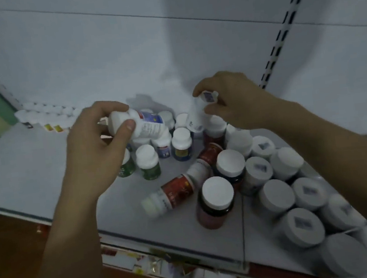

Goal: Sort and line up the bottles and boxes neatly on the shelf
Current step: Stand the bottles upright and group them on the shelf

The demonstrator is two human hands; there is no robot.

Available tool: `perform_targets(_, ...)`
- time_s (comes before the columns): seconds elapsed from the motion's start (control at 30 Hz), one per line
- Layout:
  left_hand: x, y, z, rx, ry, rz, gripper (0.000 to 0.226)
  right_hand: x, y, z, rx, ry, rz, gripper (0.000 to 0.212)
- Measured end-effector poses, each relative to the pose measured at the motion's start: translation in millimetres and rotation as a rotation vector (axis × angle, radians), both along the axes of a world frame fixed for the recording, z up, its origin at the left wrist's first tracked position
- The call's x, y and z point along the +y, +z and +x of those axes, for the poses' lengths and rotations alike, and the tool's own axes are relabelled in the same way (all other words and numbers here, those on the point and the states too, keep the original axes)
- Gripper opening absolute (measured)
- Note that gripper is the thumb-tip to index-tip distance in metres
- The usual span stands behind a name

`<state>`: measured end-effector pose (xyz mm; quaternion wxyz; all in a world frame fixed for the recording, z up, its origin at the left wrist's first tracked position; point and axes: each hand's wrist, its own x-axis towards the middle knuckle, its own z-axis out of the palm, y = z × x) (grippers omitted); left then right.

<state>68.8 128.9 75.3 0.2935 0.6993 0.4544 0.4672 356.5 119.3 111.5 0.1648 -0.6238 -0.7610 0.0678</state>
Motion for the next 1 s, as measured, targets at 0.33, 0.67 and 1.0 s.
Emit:
perform_targets(0.33,27.3,-11.7,5.0,-0.032,-0.201,-0.072,0.021,-9.8,-19.7,18.4,-0.327,-0.222,-0.207,0.042)
perform_targets(0.67,38.0,-15.0,10.2,0.028,-0.273,-0.063,0.023,12.4,-34.4,-13.5,-0.324,-0.138,-0.234,0.042)
perform_targets(1.0,38.6,-13.7,10.7,0.011,-0.266,-0.068,0.023,-6.8,-34.1,-26.2,-0.333,-0.234,-0.159,0.017)
